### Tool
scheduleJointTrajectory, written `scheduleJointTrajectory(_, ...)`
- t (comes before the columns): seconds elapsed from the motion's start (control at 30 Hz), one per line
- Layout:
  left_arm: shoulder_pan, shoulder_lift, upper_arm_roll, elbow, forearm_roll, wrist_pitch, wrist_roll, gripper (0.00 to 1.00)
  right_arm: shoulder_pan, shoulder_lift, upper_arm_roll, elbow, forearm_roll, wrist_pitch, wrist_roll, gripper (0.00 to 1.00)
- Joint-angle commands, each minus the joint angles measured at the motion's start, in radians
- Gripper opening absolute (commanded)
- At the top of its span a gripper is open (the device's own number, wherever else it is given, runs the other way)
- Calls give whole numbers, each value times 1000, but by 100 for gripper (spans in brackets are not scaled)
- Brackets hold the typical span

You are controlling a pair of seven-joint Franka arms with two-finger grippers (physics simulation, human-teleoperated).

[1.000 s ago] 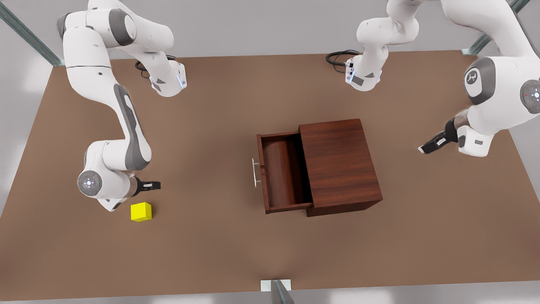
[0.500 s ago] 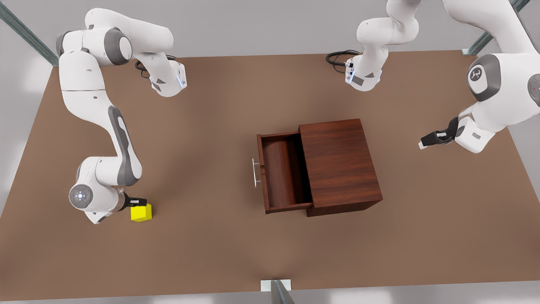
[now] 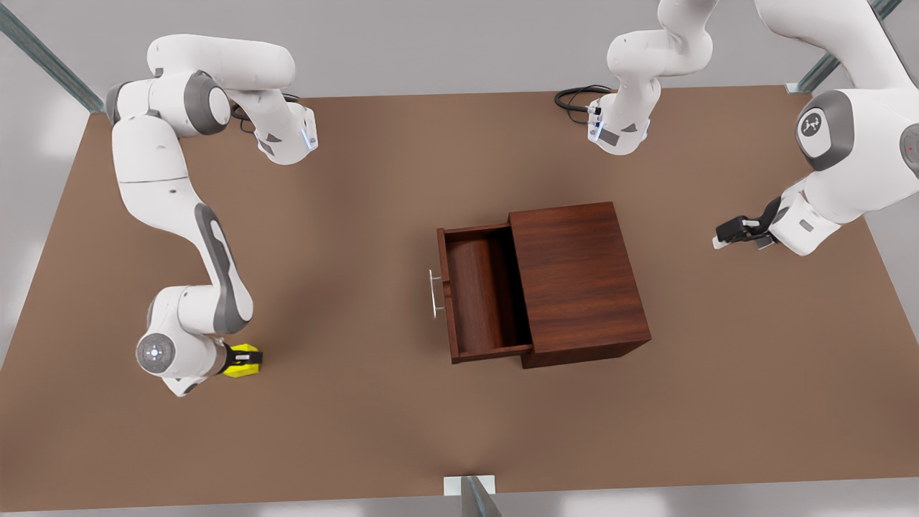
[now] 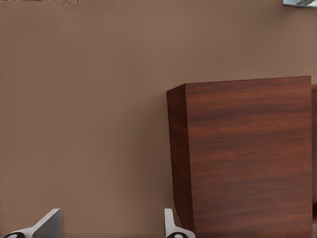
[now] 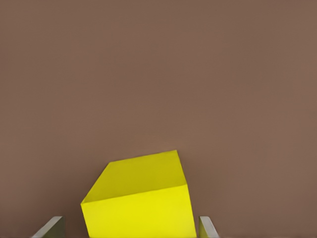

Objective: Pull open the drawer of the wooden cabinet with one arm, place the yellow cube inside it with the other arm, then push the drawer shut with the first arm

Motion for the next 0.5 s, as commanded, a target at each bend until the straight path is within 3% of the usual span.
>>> scheduleJointTrajectory(0.0, 3, -1, 0, 1, 2, 3, 126, 100, 0, -1, 1, -13, -25, 22, -14, 100)
scheduleJointTrajectory(0.2, 3, 1, 0, 2, 5, 4, 126, 100, 0, 20, 1, -42, -45, 97, -1, 100)
scheduleJointTrajectory(0.23, 3, 1, 0, 2, 5, 4, 126, 100, 0, 20, -1, -42, -45, 96, 1, 97)
scheduleJointTrajectory(0.3, 3, 1, 0, 2, 5, 4, 126, 100, -6, 19, -1, -39, -45, 93, 1, 70)
scheduleJointTrajectory(0.37, 3, 1, 0, 2, 7, 4, 126, 100, -8, 17, -1, -39, -45, 90, 1, 63)
scheduleJointTrajectory(0.47, 1, 1, 0, 2, 7, 4, 126, 100, -8, 13, 1, -37, -44, 85, 2, 62)
